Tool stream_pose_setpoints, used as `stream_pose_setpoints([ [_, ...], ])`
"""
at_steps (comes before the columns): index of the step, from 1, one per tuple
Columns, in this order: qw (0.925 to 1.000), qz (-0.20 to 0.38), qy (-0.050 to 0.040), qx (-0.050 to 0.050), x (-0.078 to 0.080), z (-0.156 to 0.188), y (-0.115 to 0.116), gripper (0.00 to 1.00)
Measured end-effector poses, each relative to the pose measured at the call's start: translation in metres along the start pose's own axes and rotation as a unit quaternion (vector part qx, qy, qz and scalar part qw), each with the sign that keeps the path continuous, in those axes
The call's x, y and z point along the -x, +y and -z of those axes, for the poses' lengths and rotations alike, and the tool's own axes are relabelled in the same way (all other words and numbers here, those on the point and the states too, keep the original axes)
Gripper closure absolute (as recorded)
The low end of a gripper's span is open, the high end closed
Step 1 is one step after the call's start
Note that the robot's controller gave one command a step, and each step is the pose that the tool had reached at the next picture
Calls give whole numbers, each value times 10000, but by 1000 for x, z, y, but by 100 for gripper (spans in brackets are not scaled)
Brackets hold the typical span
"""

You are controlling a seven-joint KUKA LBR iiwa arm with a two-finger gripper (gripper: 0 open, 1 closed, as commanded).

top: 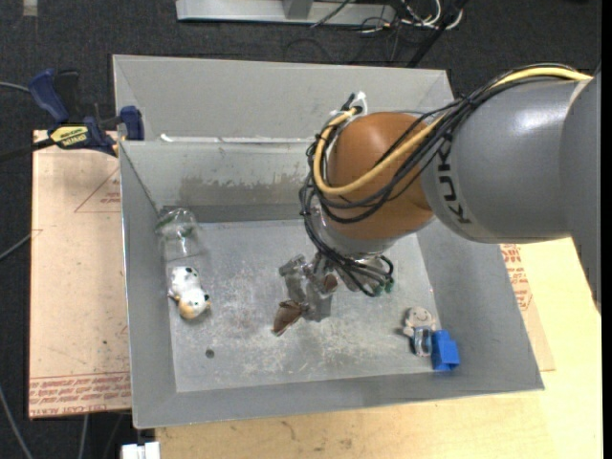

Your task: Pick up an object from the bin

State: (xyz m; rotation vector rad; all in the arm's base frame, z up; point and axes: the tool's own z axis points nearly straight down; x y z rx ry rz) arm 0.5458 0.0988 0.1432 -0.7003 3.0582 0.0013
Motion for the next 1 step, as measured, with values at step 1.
stream_pose_setpoints([
  [1, 10000, -3, 25, 7, -1, 12, 0, 100],
])
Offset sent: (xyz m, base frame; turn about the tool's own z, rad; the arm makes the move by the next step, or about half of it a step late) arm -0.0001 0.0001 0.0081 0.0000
